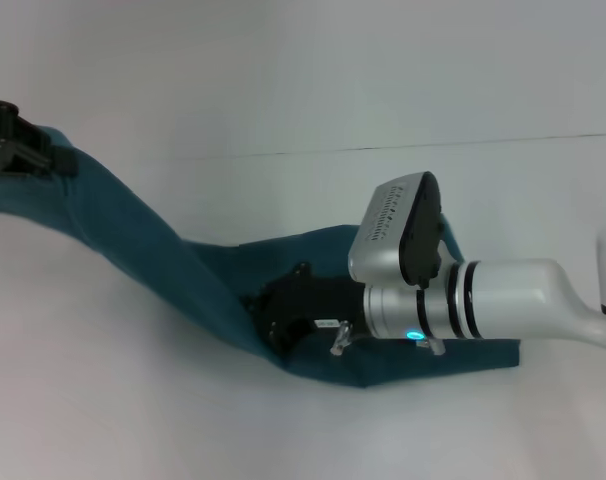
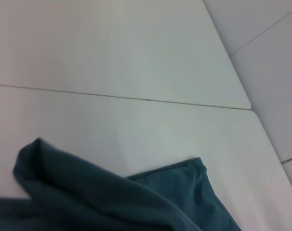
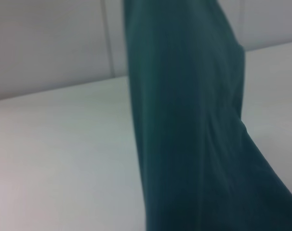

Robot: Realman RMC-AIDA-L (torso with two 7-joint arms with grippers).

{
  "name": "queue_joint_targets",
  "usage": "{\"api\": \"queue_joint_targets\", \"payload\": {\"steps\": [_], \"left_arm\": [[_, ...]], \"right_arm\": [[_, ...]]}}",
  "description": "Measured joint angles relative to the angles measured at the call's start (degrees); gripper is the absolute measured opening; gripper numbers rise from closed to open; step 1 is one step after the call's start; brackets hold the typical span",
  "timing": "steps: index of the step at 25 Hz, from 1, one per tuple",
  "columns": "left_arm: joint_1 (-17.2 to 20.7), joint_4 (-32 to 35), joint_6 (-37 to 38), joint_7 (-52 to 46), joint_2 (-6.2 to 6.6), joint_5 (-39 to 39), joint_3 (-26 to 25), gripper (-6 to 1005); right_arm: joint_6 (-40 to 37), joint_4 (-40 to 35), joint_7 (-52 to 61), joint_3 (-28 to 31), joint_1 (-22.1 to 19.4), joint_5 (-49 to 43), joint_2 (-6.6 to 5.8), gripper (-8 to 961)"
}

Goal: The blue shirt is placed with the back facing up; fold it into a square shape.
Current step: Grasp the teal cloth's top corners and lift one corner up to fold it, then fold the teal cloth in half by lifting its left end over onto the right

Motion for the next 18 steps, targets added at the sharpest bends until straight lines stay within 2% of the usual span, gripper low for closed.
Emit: {"api": "queue_joint_targets", "payload": {"steps": [6,9,13,16,18], "left_arm": [[-0.1,-0.3,0.5,0.9,0.04,0.1,0.9,82],[0.0,-0.4,0.6,1.3,-0.14,0.1,2.3,83],[-0.6,-0.5,0.6,1.5,-0.78,-0.4,5.4,84],[-2.1,-0.6,0.6,1.8,-1.45,-0.5,7.4,85],[-3.2,-0.9,0.5,1.8,-1.77,-0.6,8.3,86]], "right_arm": [[-2.1,-0.3,2.3,-0.5,0.4,0.3,0.00,-2],[-0.6,-1.7,4.0,2.2,-1.8,3.0,-0.65,-1],[4.7,-11.1,10.8,5.4,-10.1,5.3,-2.10,-1],[8.5,-19.9,16.1,8.3,-17.0,5.3,-3.06,-1],[9.2,-23.0,19.1,11.2,-20.3,5.1,-4.01,-1]]}}
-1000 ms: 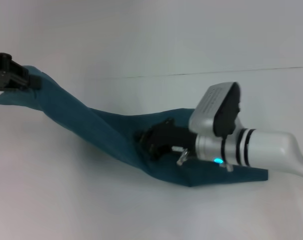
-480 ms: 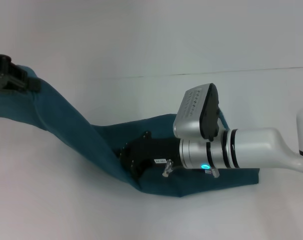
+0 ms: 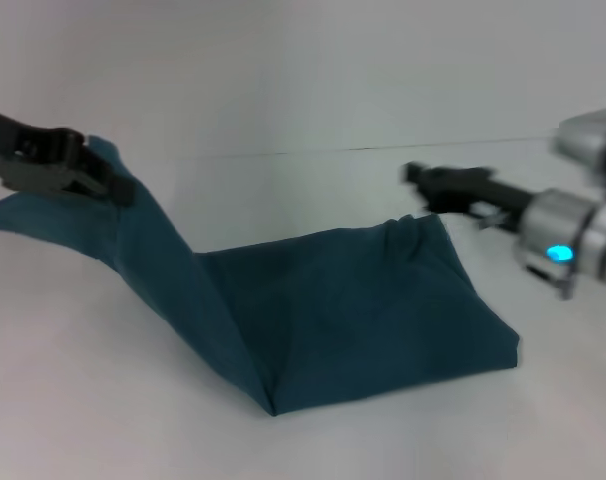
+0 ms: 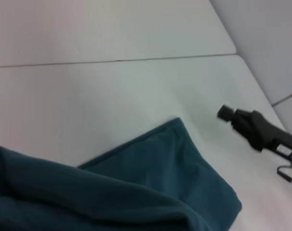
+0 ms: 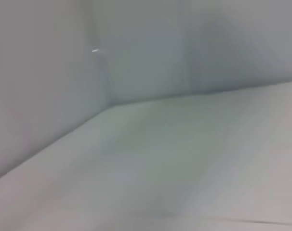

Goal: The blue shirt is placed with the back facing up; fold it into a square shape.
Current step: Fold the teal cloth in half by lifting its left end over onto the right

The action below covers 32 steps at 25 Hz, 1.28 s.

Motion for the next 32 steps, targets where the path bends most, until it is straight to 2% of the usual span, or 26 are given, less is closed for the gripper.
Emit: {"api": "queue_joint_targets", "payload": {"steps": [4,6,11,16,19,21,24,27,29,32], "left_arm": [[-2.8,-2.5,-0.8,-0.1,-0.04,0.0,0.6,87],[-4.4,-3.9,-1.4,-0.3,0.11,0.0,0.8,88],[-8.2,-7.7,-2.8,-0.3,0.21,-0.1,1.1,89],[-13.2,-11.6,-5.3,-1.1,-0.39,-0.2,2.2,91],[-15.6,-12.3,-6.5,-1.6,-1.66,-0.3,2.9,91],[-17.0,-12.4,-7.7,-2.2,-2.98,-0.3,3.7,92],[-17.8,-12.5,-10.7,-3.3,-6.06,-0.3,6.0,93],[-17.4,-12.5,-15.2,-4.3,-9.90,-0.2,8.7,94],[-16.7,-12.9,-19.7,-4.2,-13.05,-0.2,10.5,94],[-16.0,-14.4,-25.5,-3.6,-16.18,-1.0,11.5,95]], "right_arm": [[-1.0,-1.5,3.7,5.1,-3.9,-0.1,-1.83,-1],[-1.7,-1.7,4.1,7.2,-5.4,-0.1,-2.28,-1],[-1.9,-1.5,4.1,10.6,-7.3,-0.1,-2.67,0],[-1.9,-1.4,4.2,13.0,-8.9,-0.1,-3.27,0],[-1.9,-1.3,4.2,14.7,-9.5,-0.1,-3.50,0],[-2.0,-1.4,4.3,15.6,-10.0,-0.1,-3.55,0],[-2.4,-1.6,4.2,17.0,-10.7,-0.1,-3.65,0],[-2.8,-1.7,4.1,18.0,-11.6,-0.1,-3.80,0],[-2.8,-1.7,3.9,18.3,-11.8,-0.1,-3.82,0],[-2.5,-1.4,3.7,18.5,-12.0,-0.2,-3.82,0]]}}
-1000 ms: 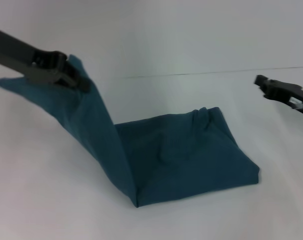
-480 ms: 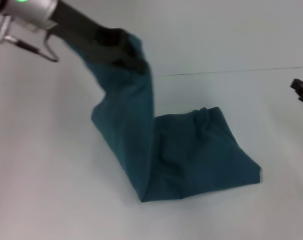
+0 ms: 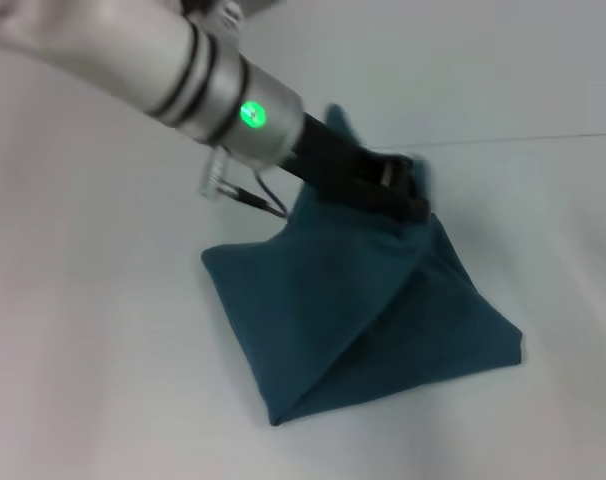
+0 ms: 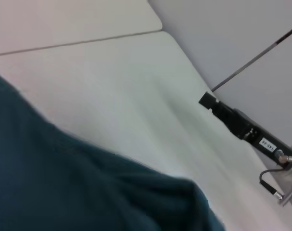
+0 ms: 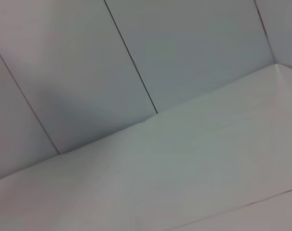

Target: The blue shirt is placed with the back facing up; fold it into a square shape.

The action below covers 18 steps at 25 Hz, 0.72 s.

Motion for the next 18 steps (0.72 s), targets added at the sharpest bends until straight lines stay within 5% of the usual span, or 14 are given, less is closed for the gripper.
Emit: {"api": "queue_joint_targets", "payload": {"steps": [6,13,18], "left_arm": [[0.4,-6.7,-3.1,2.3,-0.35,-3.3,1.5,97],[6.1,-0.5,2.1,3.9,-0.38,-7.9,1.6,397],[15.5,10.4,6.5,5.5,-0.14,-9.6,1.3,607]], "right_arm": [[0.2,-0.4,0.0,0.3,-0.4,-0.5,-0.04,0],[-2.2,-0.9,0.1,1.4,-1.2,-0.7,-0.22,0],[-6.6,-3.6,0.9,1.6,-2.0,-4.9,-0.34,1]]}}
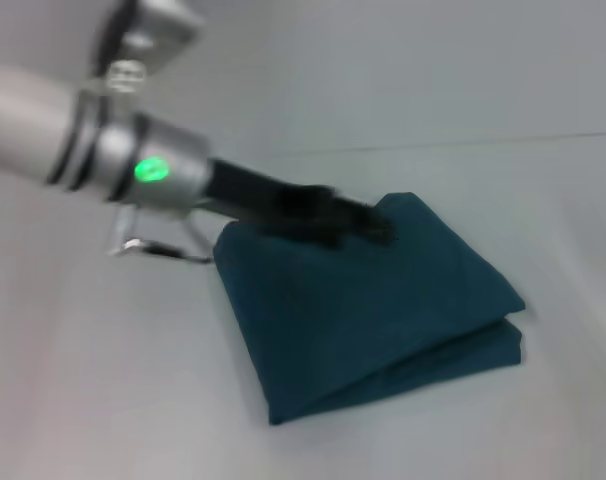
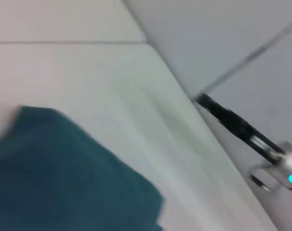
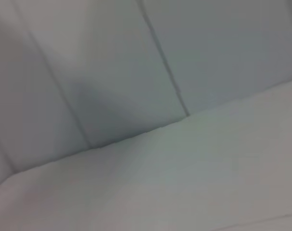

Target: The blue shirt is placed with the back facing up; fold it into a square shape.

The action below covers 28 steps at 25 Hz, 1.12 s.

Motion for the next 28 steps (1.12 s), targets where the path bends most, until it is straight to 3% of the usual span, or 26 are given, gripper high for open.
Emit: {"api": "queue_joint_targets", "payload": {"steps": [4,6,10,19,23,28], "left_arm": [[8.6,3.4,-1.5,-0.2,1.57,-0.3,-1.0,742],[11.2,2.9,-3.6,-0.5,2.26,-0.6,-1.7,945],[14.5,1.0,-9.1,-0.4,2.72,-0.2,-2.7,943],[14.0,-6.7,-16.9,0.9,2.83,1.7,-2.4,941],[12.4,-10.3,-19.9,0.3,2.90,2.3,-1.4,942],[9.7,-14.8,-22.4,0.1,3.08,2.3,1.2,944]], "right_arm": [[-3.6,-3.6,2.1,0.0,-0.4,-4.2,-0.01,1],[-6.2,-5.2,2.7,0.1,-0.4,-6.2,-0.01,1],[-11.6,-9.0,3.2,0.1,-0.3,-11.2,-0.03,1],[-36.5,-28.3,18.9,0.6,3.2,-37.9,-0.61,1],[-46.4,-32.3,23.1,4.8,5.9,-44.2,-0.71,142],[-51.4,-36.4,26.1,9.5,6.8,-46.6,-0.66,335]]}}
